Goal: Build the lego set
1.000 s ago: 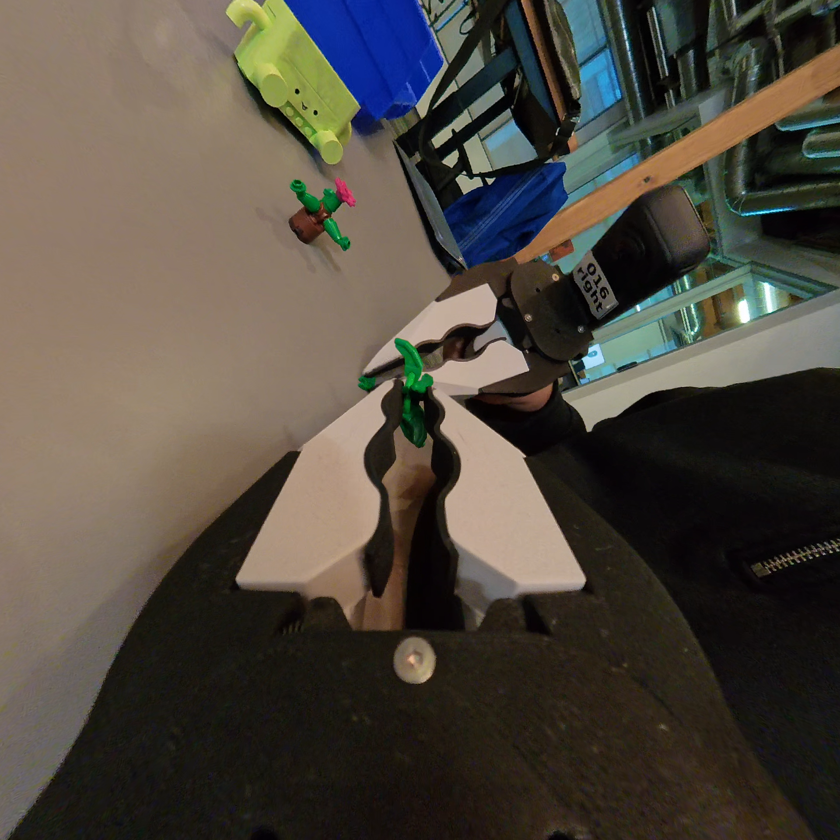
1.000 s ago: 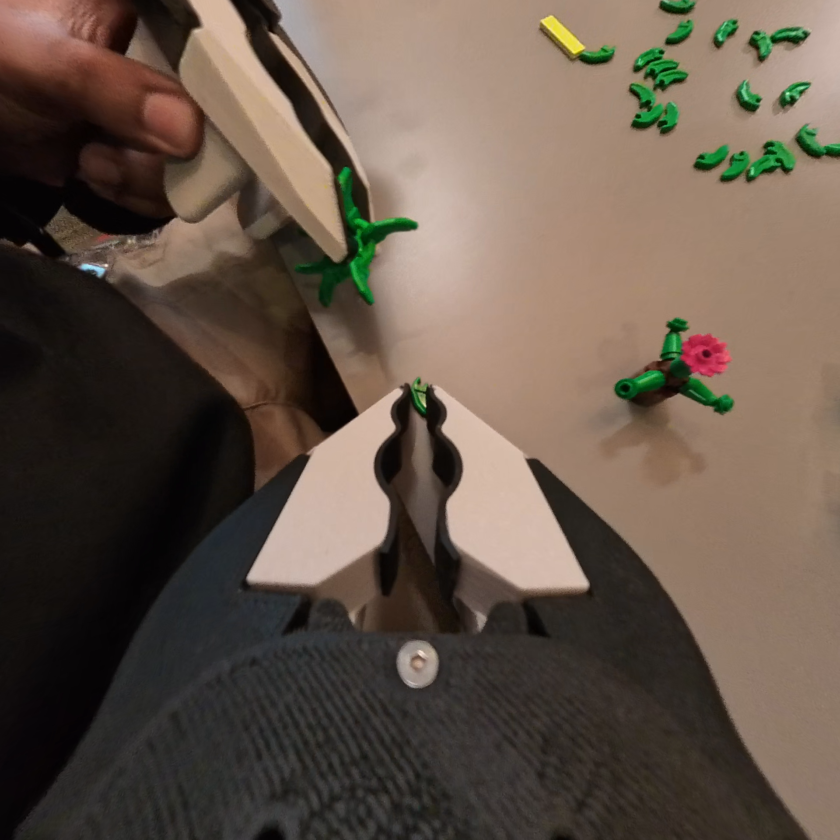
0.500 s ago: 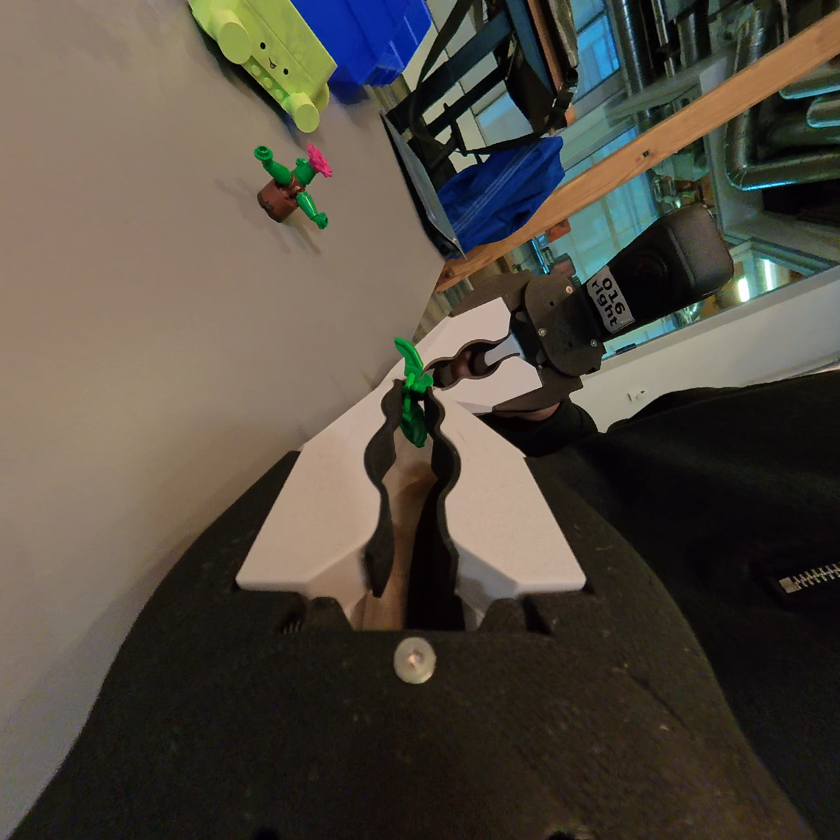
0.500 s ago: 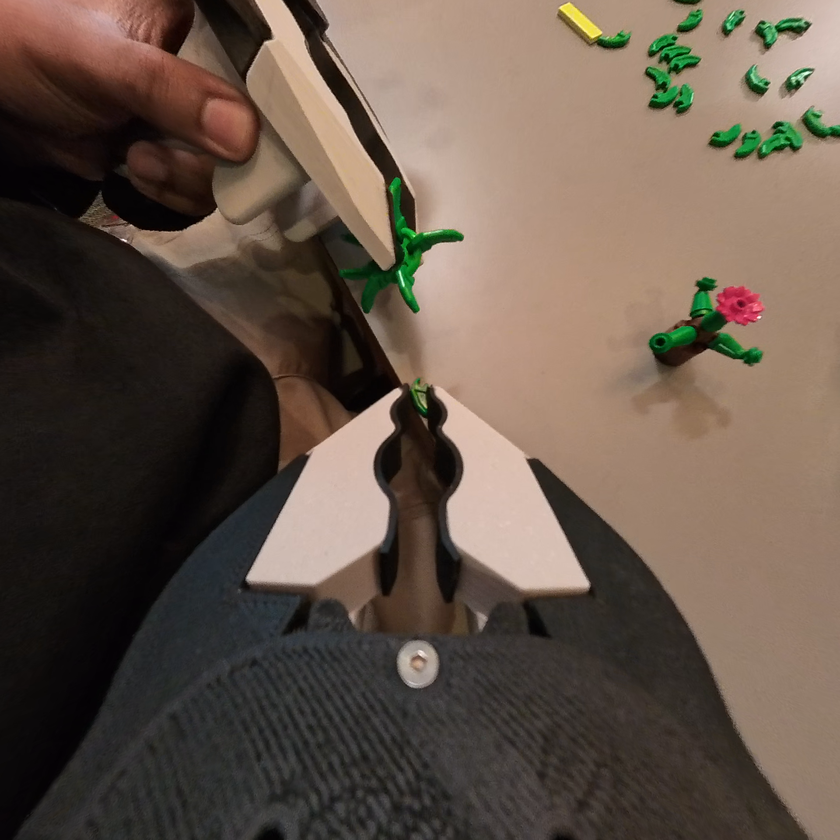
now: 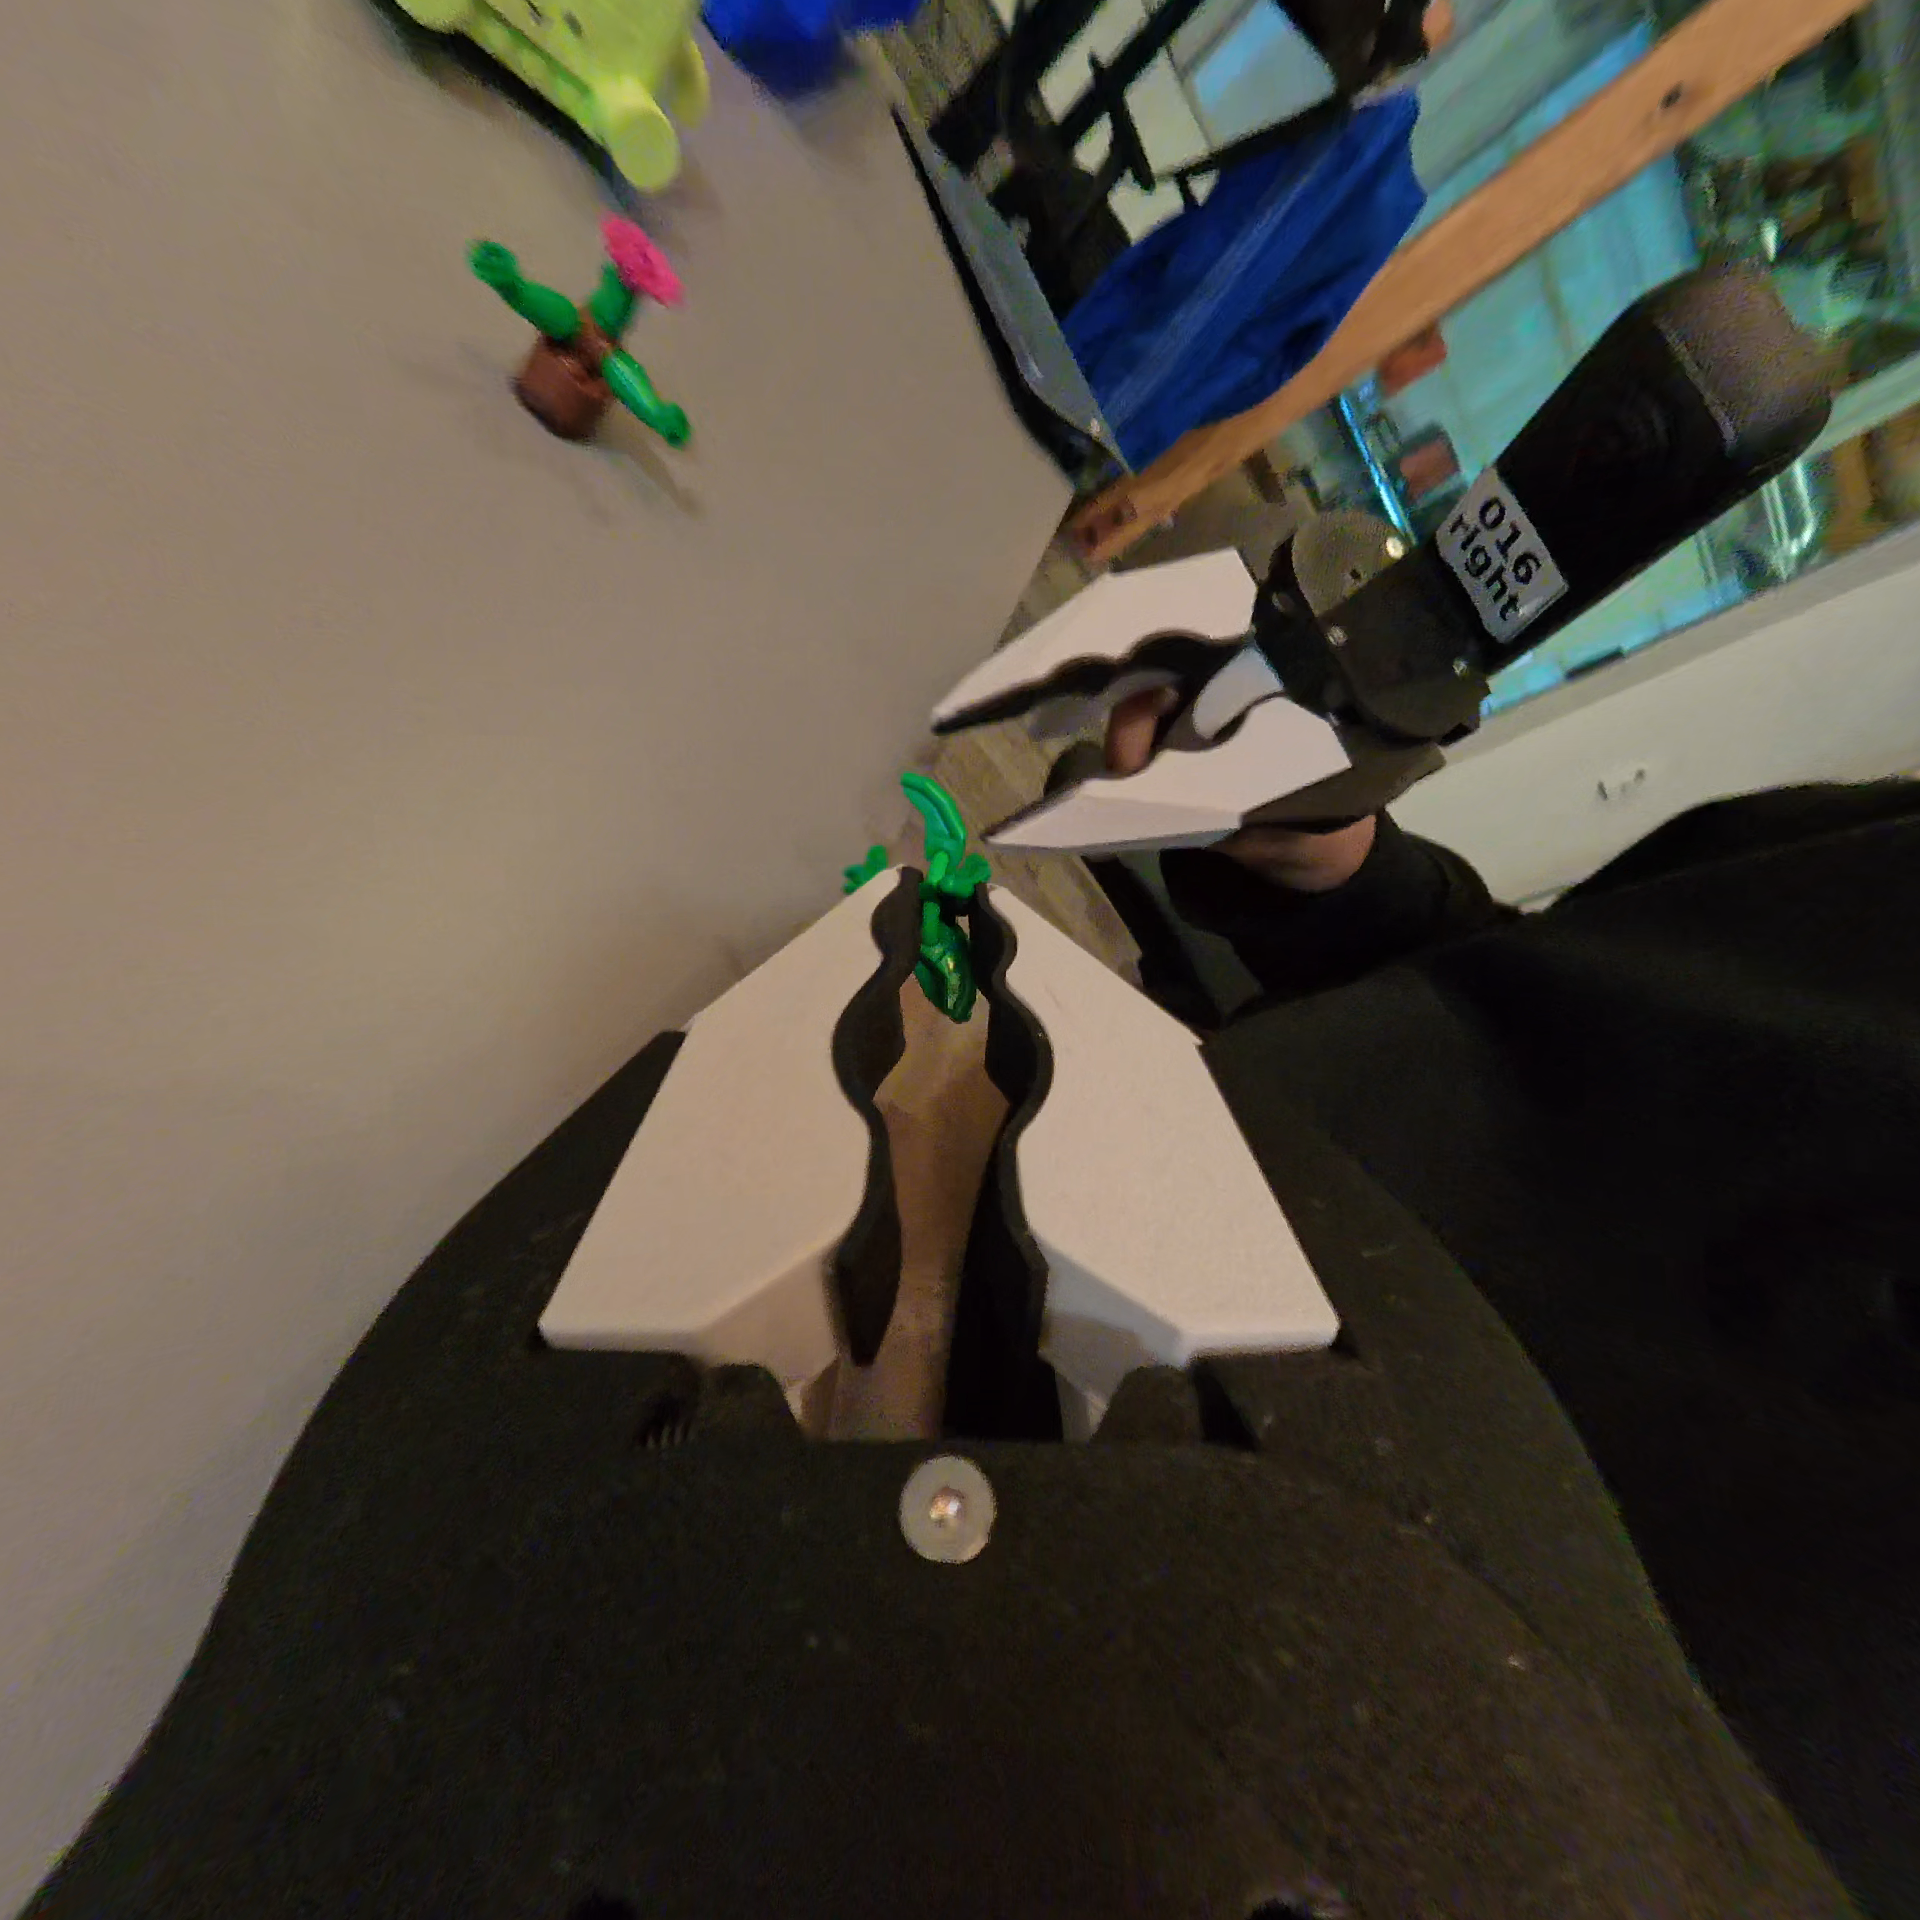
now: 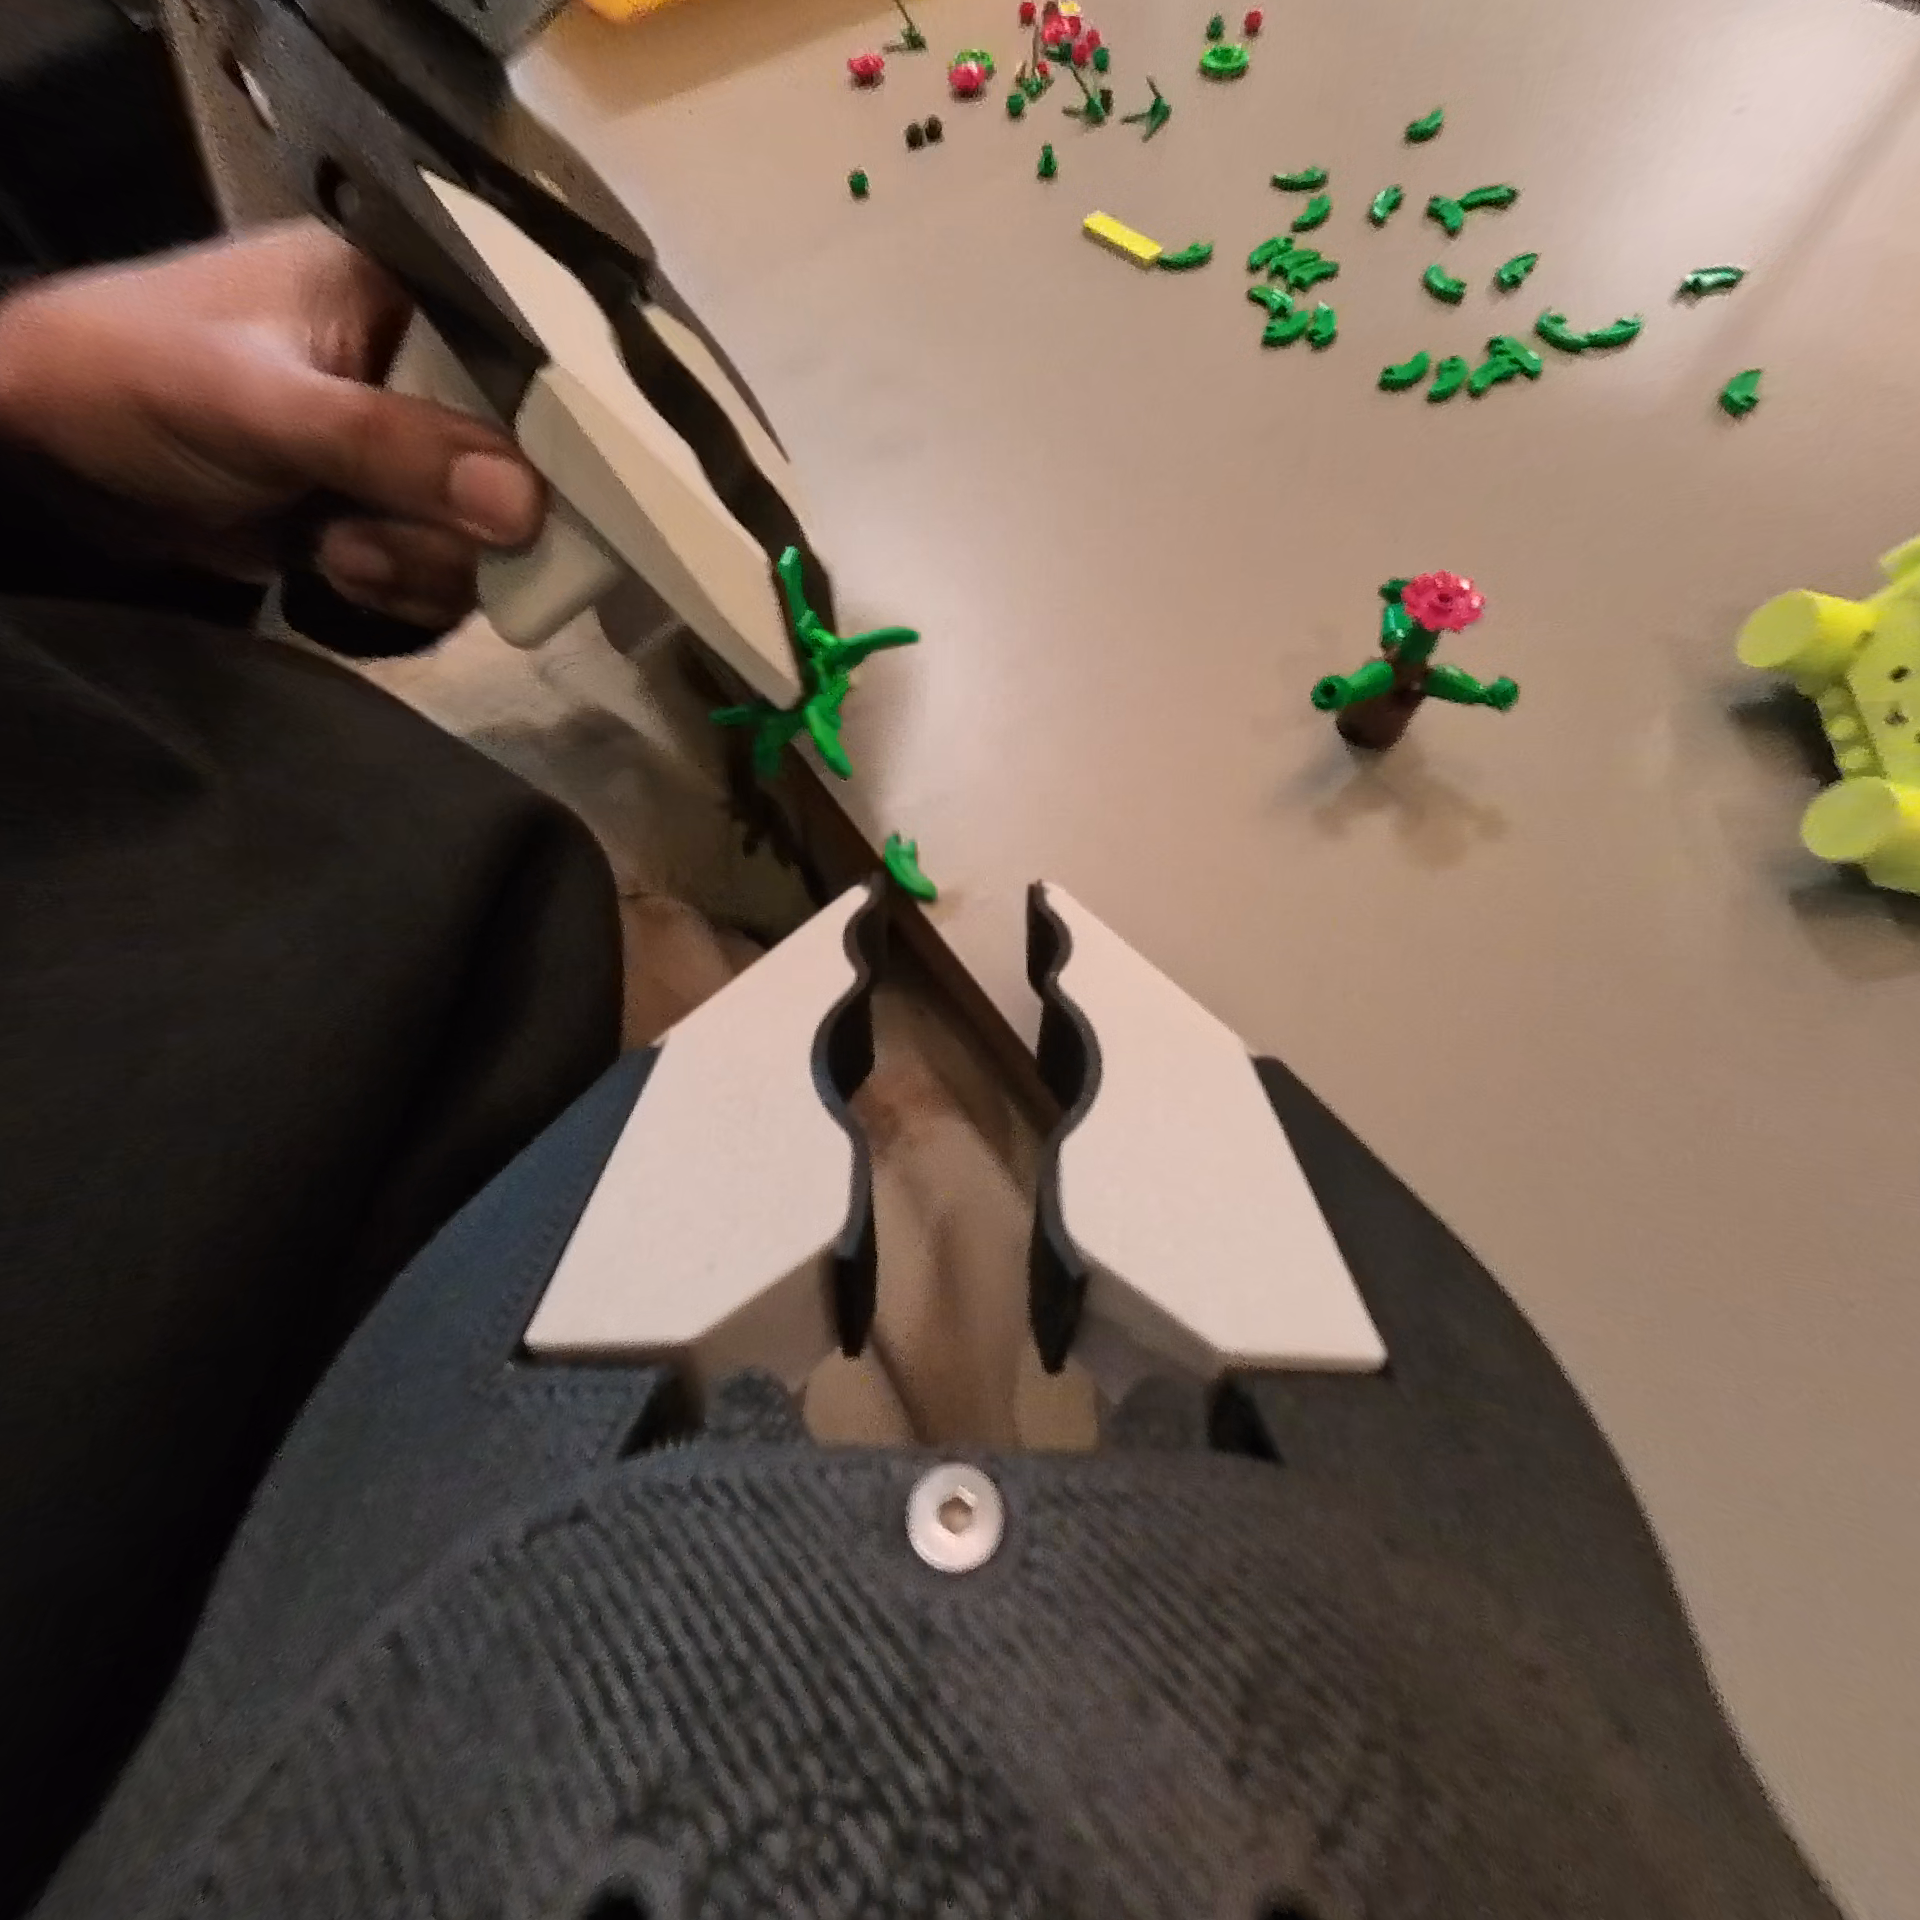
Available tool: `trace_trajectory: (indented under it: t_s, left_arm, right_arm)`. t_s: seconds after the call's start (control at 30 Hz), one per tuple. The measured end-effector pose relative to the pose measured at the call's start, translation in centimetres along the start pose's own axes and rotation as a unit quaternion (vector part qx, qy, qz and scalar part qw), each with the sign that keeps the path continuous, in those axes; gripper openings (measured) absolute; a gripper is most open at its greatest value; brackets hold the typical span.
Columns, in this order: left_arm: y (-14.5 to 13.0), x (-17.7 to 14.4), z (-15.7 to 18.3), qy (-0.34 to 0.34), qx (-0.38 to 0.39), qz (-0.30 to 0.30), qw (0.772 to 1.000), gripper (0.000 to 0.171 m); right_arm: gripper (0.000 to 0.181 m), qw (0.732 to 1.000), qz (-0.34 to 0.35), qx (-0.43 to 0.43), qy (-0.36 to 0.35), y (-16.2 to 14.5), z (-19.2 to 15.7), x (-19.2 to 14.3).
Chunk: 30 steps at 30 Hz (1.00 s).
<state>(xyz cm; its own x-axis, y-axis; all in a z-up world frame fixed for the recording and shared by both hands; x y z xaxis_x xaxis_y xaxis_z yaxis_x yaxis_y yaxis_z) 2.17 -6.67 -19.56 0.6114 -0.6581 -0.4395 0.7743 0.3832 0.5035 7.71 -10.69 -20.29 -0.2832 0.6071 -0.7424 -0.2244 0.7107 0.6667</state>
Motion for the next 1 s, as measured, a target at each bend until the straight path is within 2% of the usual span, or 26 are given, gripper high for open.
trace_trajectory:
  t_s: [0.1,0.2,0.43,0.63,1.0]
  left_arm:
    - [-1.0,1.0,1.3,-0.007,0.006,-0.027,1.0,0.006]
    - [-1.4,1.2,0.9,0.04,0.021,-0.037,0.998,0.006]
    - [-1.3,1.5,-0.1,0.062,0.017,-0.045,0.997,0.006]
    - [-1.0,1.4,0.2,0.035,0.004,-0.035,0.999,0.006]
    - [-0.4,0.7,-0.1,0.04,0.001,-0.022,0.999,0.006]
  right_arm:
    - [0.025,0.995,-0.034,-0.065,-0.063,-1.4,-0.1,0.3]
    - [0.024,0.988,-0.035,-0.118,-0.093,-1.3,-0.9,1.0]
    - [0.027,0.99,-0.041,-0.121,-0.06,-0.7,-1.2,2.6]
    - [0.021,0.99,-0.037,-0.129,-0.047,-0.6,-1.5,2.6]
    - [0.017,0.993,-0.025,-0.113,-0.023,-0.7,-2.0,2.3]
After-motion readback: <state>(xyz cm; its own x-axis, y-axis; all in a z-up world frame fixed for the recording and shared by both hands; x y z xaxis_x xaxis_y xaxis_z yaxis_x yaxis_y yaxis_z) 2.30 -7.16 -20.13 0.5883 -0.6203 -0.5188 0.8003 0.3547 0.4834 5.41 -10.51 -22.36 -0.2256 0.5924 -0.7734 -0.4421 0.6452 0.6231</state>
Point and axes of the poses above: each gripper's, where its closed fingertips meet, x out along the fingers, y out of its top, z = x × y across the jaws, the point moved 2 cm from there along -x, back along the fingers, and after that the axes turned 15 degrees about -z, right-handed, at the moved point
